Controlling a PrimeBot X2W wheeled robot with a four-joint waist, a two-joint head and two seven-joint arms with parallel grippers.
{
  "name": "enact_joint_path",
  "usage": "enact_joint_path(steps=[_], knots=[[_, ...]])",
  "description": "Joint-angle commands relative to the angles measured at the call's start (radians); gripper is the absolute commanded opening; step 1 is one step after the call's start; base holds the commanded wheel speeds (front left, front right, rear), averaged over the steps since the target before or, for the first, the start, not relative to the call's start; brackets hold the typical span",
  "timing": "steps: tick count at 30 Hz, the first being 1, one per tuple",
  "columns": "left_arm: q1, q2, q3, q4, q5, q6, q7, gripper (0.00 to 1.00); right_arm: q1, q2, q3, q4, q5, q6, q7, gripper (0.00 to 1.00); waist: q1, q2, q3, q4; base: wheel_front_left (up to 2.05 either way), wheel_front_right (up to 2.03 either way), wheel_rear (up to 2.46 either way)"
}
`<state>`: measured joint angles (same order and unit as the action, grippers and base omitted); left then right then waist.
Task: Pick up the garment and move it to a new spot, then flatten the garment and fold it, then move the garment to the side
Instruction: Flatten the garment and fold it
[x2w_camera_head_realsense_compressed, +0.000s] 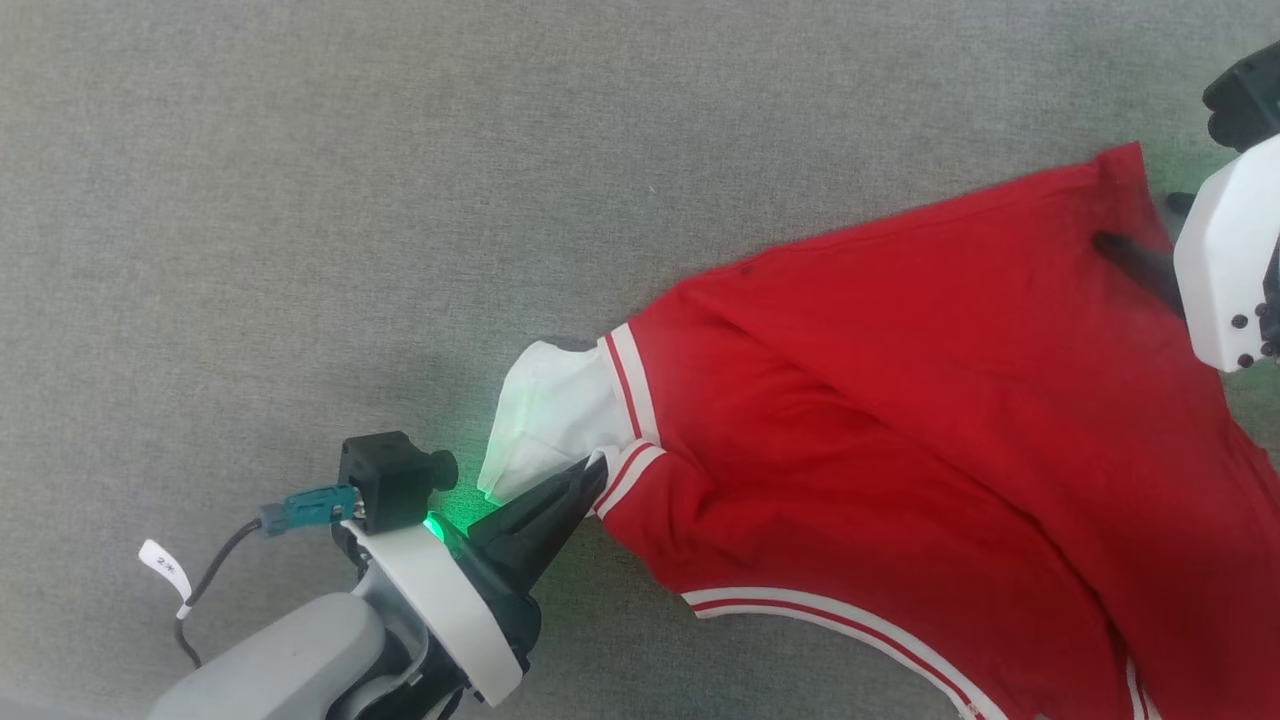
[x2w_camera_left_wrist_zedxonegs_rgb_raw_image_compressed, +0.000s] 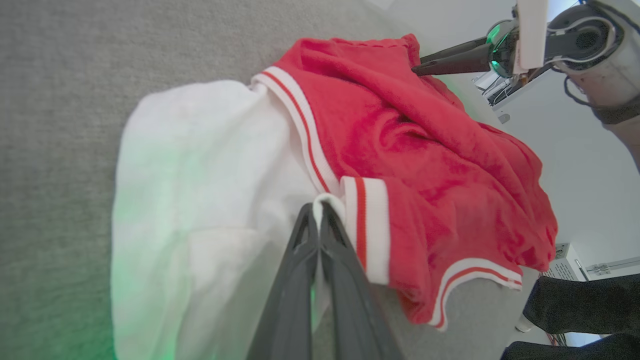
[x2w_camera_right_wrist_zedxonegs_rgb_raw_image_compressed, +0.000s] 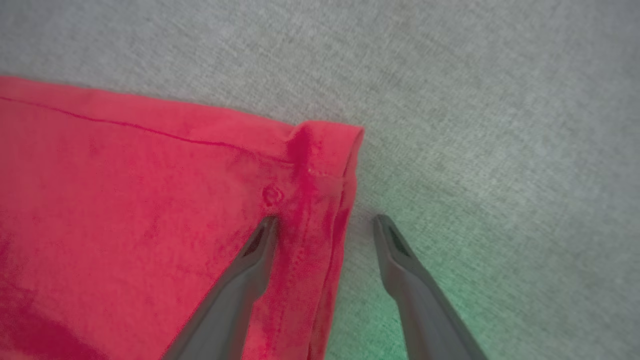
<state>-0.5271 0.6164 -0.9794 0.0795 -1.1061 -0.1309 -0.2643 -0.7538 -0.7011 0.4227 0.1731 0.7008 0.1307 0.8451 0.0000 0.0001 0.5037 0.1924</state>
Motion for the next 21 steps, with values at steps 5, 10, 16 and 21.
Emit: enact_joint_path(steps=[5,10,16,21], knots=[[0.002,-0.005,0.014,0.007,-0.009,0.001,0.0,0.0,0.001,0.0,0.058,0.059,0.045,-0.001,-0.015,0.0,0.0,-0.0001,-0.021,-0.003,0.0,0.0,0.0],[0.006,0.007,0.041,0.001,0.005,0.001,0.0,0.0,-0.035,0.021,0.012,0.09,0.064,-0.001,-0.096,0.0,0.0,-0.0001,-0.049,-0.018,0.0,0.0,0.0],[-0.056,0.037,0.078,-0.028,-0.037,0.001,0.0,0.0,-0.077,0.066,-0.105,0.159,0.081,-0.001,-0.216,0.0,0.0,-0.0001,-0.071,-0.045,0.0,0.0,0.0],[-0.167,0.076,0.096,-0.046,-0.113,0.001,0.0,0.0,-0.136,0.103,-0.194,0.224,0.056,-0.001,-0.298,0.0,0.0,-0.0001,-0.067,-0.073,0.0,0.0,0.0]])
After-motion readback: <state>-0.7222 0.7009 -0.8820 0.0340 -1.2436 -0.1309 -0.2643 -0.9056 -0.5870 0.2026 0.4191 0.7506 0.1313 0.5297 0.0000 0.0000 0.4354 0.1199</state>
